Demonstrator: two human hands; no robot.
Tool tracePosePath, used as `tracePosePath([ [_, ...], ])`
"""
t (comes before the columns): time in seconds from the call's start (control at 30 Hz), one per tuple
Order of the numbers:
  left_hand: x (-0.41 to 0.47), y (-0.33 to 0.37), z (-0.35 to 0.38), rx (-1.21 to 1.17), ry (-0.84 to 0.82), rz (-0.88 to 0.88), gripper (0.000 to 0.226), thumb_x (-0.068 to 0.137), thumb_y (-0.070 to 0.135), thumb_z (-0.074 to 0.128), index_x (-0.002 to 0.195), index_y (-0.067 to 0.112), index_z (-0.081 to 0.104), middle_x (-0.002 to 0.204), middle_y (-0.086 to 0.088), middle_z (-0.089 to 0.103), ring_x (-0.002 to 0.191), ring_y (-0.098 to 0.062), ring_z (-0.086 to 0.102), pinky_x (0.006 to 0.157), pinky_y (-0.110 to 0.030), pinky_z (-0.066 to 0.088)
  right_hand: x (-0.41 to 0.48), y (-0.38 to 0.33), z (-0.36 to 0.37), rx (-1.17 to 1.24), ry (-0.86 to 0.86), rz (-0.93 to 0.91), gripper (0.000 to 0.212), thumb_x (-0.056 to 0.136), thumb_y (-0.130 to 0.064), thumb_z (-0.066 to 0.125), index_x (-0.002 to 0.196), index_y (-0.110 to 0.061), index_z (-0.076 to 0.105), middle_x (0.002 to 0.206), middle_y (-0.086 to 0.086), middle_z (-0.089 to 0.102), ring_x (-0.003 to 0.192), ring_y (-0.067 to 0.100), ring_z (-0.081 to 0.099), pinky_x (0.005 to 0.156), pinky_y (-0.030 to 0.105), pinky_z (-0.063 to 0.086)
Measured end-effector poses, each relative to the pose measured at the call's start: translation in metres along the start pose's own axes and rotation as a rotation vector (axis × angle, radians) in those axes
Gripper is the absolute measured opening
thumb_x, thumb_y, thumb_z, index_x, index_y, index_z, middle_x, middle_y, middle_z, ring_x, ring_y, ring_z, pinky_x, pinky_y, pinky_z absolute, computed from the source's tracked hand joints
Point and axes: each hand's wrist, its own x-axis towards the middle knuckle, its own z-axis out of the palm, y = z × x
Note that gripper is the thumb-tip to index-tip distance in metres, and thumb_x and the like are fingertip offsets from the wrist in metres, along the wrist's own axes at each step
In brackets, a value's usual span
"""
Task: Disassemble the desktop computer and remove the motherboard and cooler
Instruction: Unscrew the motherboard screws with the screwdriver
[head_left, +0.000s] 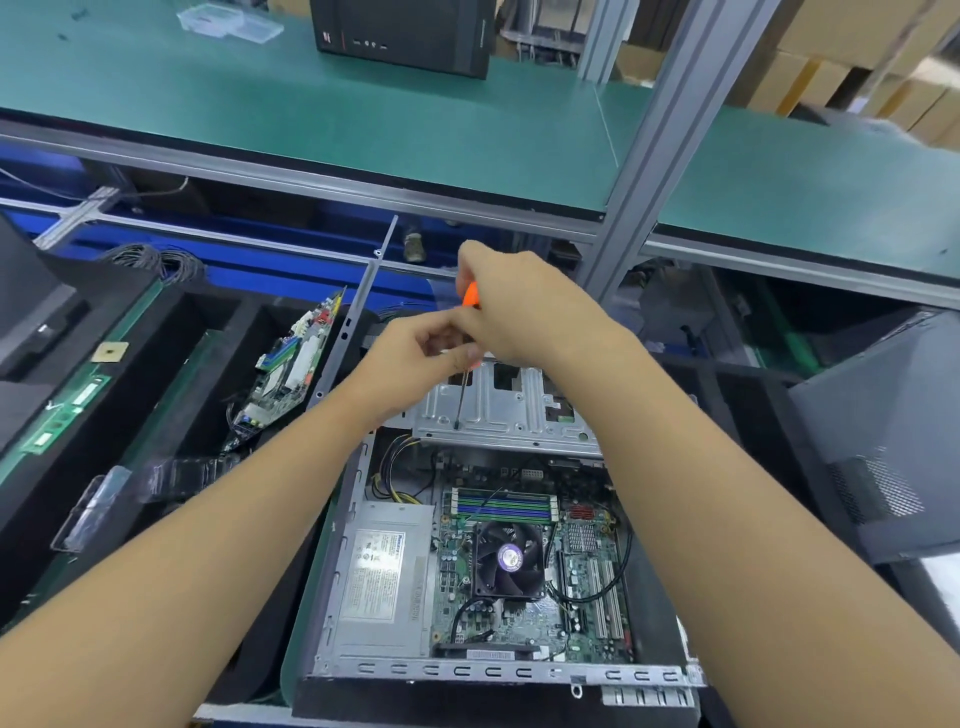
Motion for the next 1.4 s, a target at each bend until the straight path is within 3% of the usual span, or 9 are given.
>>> tracePosePath([
  [0.2, 0.004, -0.002, -0.006, 0.061, 0.064, 0.012, 0.025, 0.080, 0.017, 0.081, 0.101, 0.027, 0.071, 0.096, -0.002, 0.074, 0.097, -0.022, 0.069, 0.088, -0.044, 0.057, -0.001, -0.002, -0.009, 0.059, -0.141, -0.041, 0.020, 0.092, -0.026, 0.059, 0.112, -0.025, 0.054, 0.107, 0.001, 0.045, 0.090, 0.024, 0.055, 0.073, 0.036, 0.043],
  [0.33, 0.009, -0.002, -0.003, 0.128, 0.083, -0.009, 0.030, 0.073, 0.030, 0.085, 0.095, 0.029, 0.065, 0.091, 0.008, 0.070, 0.086, -0.006, 0.066, 0.078, -0.023, 0.054, 0.004, -0.007, -0.004, 0.013, 0.042, 0.170, 0.045, 0.095, -0.058, 0.051, 0.106, -0.016, 0.044, 0.080, 0.000, 0.042, 0.081, 0.027, 0.048, 0.060, 0.034, 0.036],
  [0.43, 0.012, 0.003, 0.001, 0.151, 0.067, -0.026, 0.034, 0.073, 0.032, 0.085, 0.089, 0.046, 0.058, 0.089, 0.010, 0.067, 0.081, -0.008, 0.065, 0.071, -0.019, 0.054, 0.006, -0.010, 0.000, -0.036, 0.073, 0.194, 0.030, 0.099, -0.044, 0.052, 0.100, -0.015, 0.045, 0.074, 0.001, 0.039, 0.077, 0.029, 0.045, 0.060, 0.033, 0.034],
  [0.6, 0.009, 0.006, -0.010, 0.055, -0.139, 0.008, 0.022, 0.089, 0.027, 0.073, 0.102, 0.043, 0.068, 0.108, 0.014, 0.071, 0.103, -0.004, 0.066, 0.081, -0.015, 0.053, 0.004, -0.007, -0.008, 0.010, -0.082, 0.067, 0.010, 0.095, -0.018, 0.053, 0.105, -0.020, 0.052, 0.106, 0.004, 0.058, 0.093, 0.026, 0.056, 0.069, 0.033, 0.040],
  [0.77, 0.011, 0.004, -0.010, 0.102, -0.092, 0.012, 0.021, 0.083, 0.019, 0.079, 0.095, 0.036, 0.073, 0.094, 0.007, 0.076, 0.093, -0.011, 0.071, 0.089, -0.039, 0.057, 0.001, -0.007, -0.016, 0.047, -0.179, 0.073, 0.016, 0.092, -0.018, 0.055, 0.104, -0.028, 0.050, 0.112, 0.002, 0.052, 0.095, 0.023, 0.056, 0.074, 0.033, 0.045],
  [0.97, 0.018, 0.002, -0.002, 0.187, -0.036, -0.013, 0.028, 0.070, 0.037, 0.086, 0.090, 0.036, 0.067, 0.086, 0.011, 0.072, 0.081, -0.008, 0.069, 0.079, -0.037, 0.058, 0.001, -0.009, -0.005, -0.052, 0.045, 0.300, 0.044, 0.095, -0.052, 0.054, 0.075, -0.017, 0.039, 0.071, -0.001, 0.039, 0.063, 0.022, 0.044, 0.052, 0.031, 0.027],
  [1.1, 0.018, 0.001, -0.008, 0.151, -0.087, 0.005, 0.036, 0.070, 0.047, 0.081, 0.096, 0.037, 0.059, 0.093, 0.010, 0.069, 0.087, -0.013, 0.067, 0.076, -0.036, 0.056, 0.003, -0.013, -0.002, -0.051, -0.005, 0.204, 0.017, 0.098, -0.028, 0.052, 0.103, -0.012, 0.052, 0.088, 0.005, 0.054, 0.084, 0.029, 0.052, 0.057, 0.033, 0.032],
  [1.27, 0.011, -0.002, -0.014, 0.078, -0.144, 0.047, 0.028, 0.080, 0.039, 0.074, 0.105, 0.046, 0.064, 0.104, 0.012, 0.073, 0.102, -0.008, 0.068, 0.095, -0.039, 0.053, -0.006, -0.015, -0.019, -0.065, -0.148, 0.059, 0.031, 0.092, -0.006, 0.055, 0.118, -0.022, 0.061, 0.113, 0.002, 0.051, 0.091, 0.017, 0.041, 0.067, 0.026, 0.033],
  [1.4, 0.011, -0.003, -0.001, 0.139, 0.001, 0.047, 0.033, 0.075, 0.033, 0.083, 0.098, 0.040, 0.059, 0.088, 0.009, 0.070, 0.082, -0.008, 0.066, 0.073, -0.033, 0.055, -0.006, -0.014, -0.013, -0.018, -0.136, 0.055, 0.023, 0.095, -0.023, 0.055, 0.118, -0.021, 0.058, 0.107, 0.000, 0.048, 0.099, 0.021, 0.048, 0.074, 0.030, 0.035],
])
